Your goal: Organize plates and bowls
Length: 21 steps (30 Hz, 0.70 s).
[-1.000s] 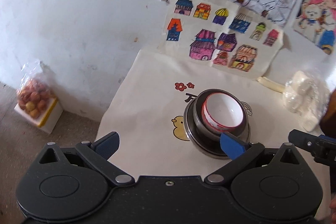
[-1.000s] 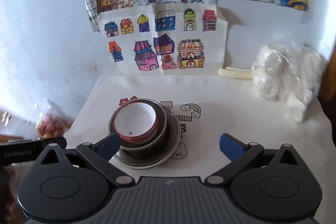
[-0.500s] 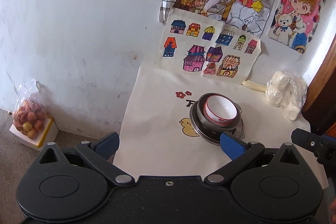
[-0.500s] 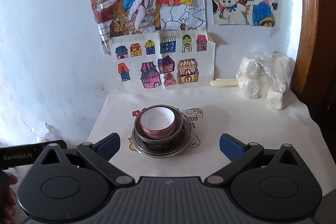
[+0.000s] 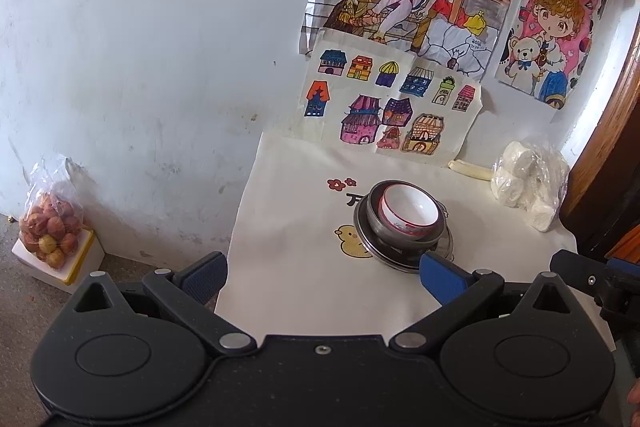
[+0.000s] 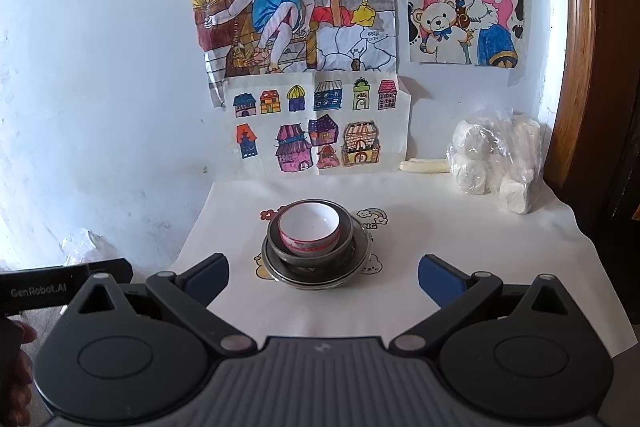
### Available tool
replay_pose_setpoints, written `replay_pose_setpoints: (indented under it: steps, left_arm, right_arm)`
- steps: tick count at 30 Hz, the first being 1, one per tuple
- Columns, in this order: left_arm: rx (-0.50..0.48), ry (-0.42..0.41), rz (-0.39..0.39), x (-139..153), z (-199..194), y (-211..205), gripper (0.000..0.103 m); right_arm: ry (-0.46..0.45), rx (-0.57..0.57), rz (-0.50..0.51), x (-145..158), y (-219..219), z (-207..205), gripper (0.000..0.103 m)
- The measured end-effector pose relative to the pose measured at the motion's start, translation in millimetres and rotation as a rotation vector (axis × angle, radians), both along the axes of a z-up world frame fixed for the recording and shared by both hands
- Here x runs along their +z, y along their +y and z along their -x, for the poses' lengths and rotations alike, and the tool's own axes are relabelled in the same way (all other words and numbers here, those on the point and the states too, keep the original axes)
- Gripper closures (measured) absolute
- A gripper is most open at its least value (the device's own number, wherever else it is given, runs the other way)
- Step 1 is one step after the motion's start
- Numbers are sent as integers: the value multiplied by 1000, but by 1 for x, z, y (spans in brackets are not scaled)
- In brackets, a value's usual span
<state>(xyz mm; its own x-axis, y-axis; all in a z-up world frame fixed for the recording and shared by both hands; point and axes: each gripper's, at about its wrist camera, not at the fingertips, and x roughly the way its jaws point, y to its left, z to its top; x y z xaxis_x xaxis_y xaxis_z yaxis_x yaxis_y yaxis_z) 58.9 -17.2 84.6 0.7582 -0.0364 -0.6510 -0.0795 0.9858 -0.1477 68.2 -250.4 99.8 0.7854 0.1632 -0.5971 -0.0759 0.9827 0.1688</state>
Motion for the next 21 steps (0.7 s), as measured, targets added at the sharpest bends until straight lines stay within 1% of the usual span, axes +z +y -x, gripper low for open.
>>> replay_pose_setpoints:
  steps: [6, 10, 12, 18, 21]
  left_arm:
    - [-19, -15, -14, 2, 4, -4, 1]
    - [-39, -84, -20, 3, 12, -1, 1]
    - [-43, -99, -30, 2, 15, 1, 1]
    - [-17, -66, -20, -7, 21, 8, 1]
    - [-27, -78, -33, -10, 26, 9, 1]
  right_arm:
    - [-6, -14, -2, 3, -2, 6, 0]
    - [0, -21, 2, 2, -4, 12, 0]
    - [2, -24, -1, 1, -5, 14, 0]
    - [-5, -10, -1, -6, -5, 25, 0]
    - [4, 2, 5, -9, -3, 30, 0]
